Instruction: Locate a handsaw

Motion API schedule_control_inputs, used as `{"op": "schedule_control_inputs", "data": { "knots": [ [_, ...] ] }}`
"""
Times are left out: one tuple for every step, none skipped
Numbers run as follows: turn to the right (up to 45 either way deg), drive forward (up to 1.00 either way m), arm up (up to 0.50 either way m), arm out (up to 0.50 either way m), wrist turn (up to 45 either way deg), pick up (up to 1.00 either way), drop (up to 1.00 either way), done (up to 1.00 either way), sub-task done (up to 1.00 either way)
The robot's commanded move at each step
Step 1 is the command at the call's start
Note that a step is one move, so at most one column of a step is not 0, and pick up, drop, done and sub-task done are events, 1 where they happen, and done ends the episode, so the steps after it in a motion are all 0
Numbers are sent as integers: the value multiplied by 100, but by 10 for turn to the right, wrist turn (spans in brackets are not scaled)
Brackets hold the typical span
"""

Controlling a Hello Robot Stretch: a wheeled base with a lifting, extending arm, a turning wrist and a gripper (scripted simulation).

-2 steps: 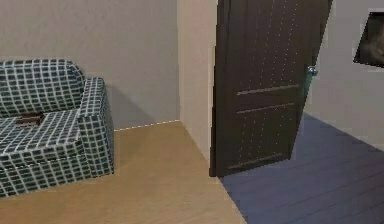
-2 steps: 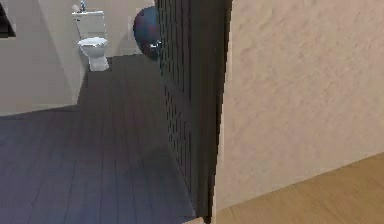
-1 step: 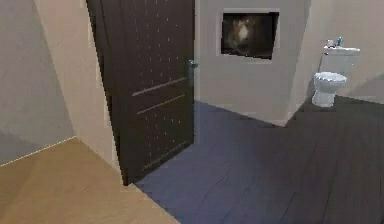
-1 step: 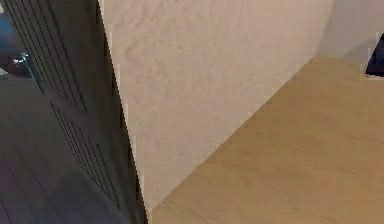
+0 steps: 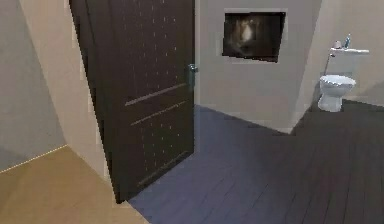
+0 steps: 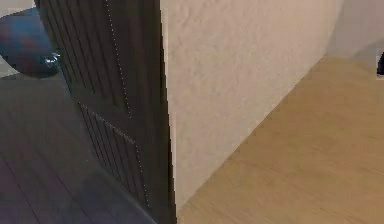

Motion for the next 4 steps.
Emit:
{"op": "schedule_control_inputs", "data": {
  "knots": [
    [180, 0, 0, 0, 0, 0, 0, 0, 0],
    [0, 25, 0, 0, 0, 0, 0, 0, 0],
    [210, 0, 0, 0, 0, 0, 0, 0, 0],
    [0, 100, 0, 0, 0, 0, 0, 0, 0]
  ]
}}
